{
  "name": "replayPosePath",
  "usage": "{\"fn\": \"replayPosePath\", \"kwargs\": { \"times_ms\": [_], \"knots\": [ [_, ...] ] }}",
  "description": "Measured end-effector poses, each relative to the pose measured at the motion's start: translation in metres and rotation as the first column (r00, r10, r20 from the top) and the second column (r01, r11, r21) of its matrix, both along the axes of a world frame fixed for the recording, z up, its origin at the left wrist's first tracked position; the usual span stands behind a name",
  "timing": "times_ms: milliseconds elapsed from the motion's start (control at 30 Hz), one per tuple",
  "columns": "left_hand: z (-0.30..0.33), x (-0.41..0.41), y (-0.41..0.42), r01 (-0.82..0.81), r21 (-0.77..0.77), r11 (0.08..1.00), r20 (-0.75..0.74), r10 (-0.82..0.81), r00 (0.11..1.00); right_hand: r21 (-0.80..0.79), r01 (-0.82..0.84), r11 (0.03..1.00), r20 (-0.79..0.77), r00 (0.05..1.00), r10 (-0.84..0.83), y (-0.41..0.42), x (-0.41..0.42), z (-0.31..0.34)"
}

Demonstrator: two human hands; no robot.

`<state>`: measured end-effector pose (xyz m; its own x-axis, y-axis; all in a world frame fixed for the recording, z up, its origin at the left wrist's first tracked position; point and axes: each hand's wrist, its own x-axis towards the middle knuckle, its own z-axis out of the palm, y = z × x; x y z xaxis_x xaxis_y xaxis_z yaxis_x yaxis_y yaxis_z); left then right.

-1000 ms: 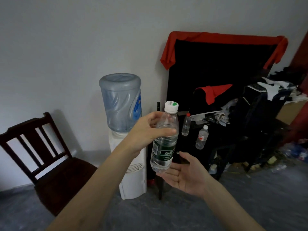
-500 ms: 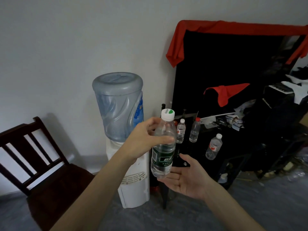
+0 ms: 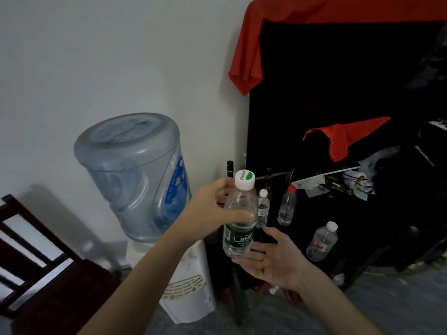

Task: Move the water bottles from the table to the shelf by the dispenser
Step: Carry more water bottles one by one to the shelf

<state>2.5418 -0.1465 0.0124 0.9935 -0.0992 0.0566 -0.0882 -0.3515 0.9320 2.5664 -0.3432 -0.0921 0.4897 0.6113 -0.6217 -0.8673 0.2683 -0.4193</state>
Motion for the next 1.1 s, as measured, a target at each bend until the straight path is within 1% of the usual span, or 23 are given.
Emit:
{"fn": "replayPosePath", "kwargs": {
  "times_ms": [167, 300, 533, 700, 933, 1100],
  "knots": [
    [-0.024, 0.040, -0.006, 0.019, 0.051, 0.999, -0.015, -0.018, 1.000, -0.012, 0.038, 0.999, -0.078, 0.996, -0.038, -0.010, 0.037, -0.026],
    [-0.045, 0.069, -0.008, 0.051, 0.071, 0.996, -0.061, -0.047, 0.997, -0.030, 0.054, 0.998, -0.143, 0.988, -0.057, -0.013, 0.059, -0.049],
    [-0.070, 0.125, 0.002, 0.120, 0.117, 0.986, -0.118, -0.106, 0.987, -0.135, 0.094, 0.986, -0.131, 0.985, -0.111, -0.013, 0.103, -0.070],
    [-0.082, 0.167, 0.011, 0.205, 0.131, 0.970, -0.109, -0.191, 0.975, -0.195, 0.138, 0.971, -0.142, 0.976, -0.167, 0.001, 0.133, -0.083],
    [-0.123, 0.203, 0.013, 0.345, 0.116, 0.931, -0.114, -0.333, 0.936, -0.256, 0.270, 0.928, -0.198, 0.925, -0.324, 0.009, 0.160, -0.116],
    [-0.151, 0.207, 0.010, 0.307, 0.032, 0.951, -0.137, -0.300, 0.944, -0.308, 0.284, 0.908, -0.282, 0.884, -0.373, 0.004, 0.172, -0.143]
  ]
}}
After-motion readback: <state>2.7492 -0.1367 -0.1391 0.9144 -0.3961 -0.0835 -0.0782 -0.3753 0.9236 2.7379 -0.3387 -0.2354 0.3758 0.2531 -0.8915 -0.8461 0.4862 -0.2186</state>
